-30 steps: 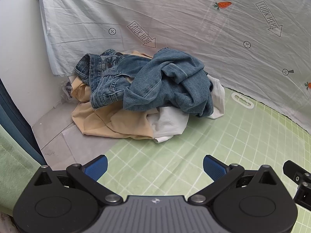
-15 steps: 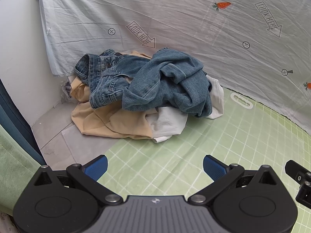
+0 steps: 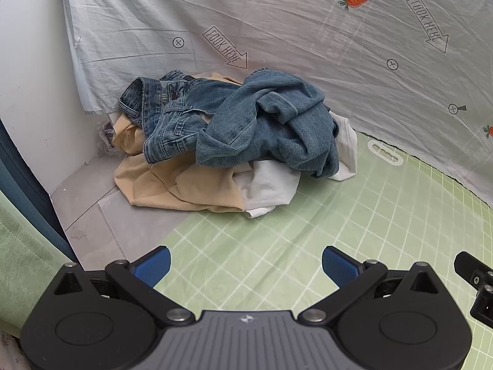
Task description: Fold clothes
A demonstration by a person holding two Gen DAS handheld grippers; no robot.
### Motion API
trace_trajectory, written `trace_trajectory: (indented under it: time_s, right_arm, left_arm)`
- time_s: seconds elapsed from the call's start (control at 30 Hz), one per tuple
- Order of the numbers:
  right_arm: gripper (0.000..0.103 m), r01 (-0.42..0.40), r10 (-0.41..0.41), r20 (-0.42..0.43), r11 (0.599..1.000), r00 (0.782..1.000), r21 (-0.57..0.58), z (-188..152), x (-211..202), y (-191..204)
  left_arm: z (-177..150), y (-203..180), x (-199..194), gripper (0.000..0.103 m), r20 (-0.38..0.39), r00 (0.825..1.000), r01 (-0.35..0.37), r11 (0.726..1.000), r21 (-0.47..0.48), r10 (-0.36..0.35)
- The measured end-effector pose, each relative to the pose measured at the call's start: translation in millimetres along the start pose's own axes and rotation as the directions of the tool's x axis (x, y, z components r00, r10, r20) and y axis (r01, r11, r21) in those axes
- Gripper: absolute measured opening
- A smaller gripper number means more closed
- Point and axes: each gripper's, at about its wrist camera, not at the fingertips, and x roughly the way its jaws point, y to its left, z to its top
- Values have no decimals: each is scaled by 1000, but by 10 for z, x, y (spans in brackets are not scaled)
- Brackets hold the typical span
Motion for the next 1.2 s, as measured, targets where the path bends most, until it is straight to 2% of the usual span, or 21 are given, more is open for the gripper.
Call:
trace_trajectory:
  time_s: [0.5, 0.83, 1.0, 1.2]
  right_arm:
    - [103, 25, -26, -29, 999, 999, -38, 163, 238, -48]
    - [103, 14, -16, -40, 999, 999, -50, 564, 828, 1]
    - [103, -37, 34, -37, 997, 999, -68, 904, 1273, 202]
    - [102, -151, 147, -48, 984, 988, -99, 1333, 1852, 651]
  left_arm:
    - [159, -6, 264, 103, -54, 998, -24, 1000, -11, 24]
    - [508, 236, 728, 103, -102, 990, -104, 994, -33, 100]
    - [796, 432, 1077, 103, -126, 983, -144, 986, -87, 133]
    - [1202, 733, 1470, 102, -144, 982, -155, 962, -226, 125]
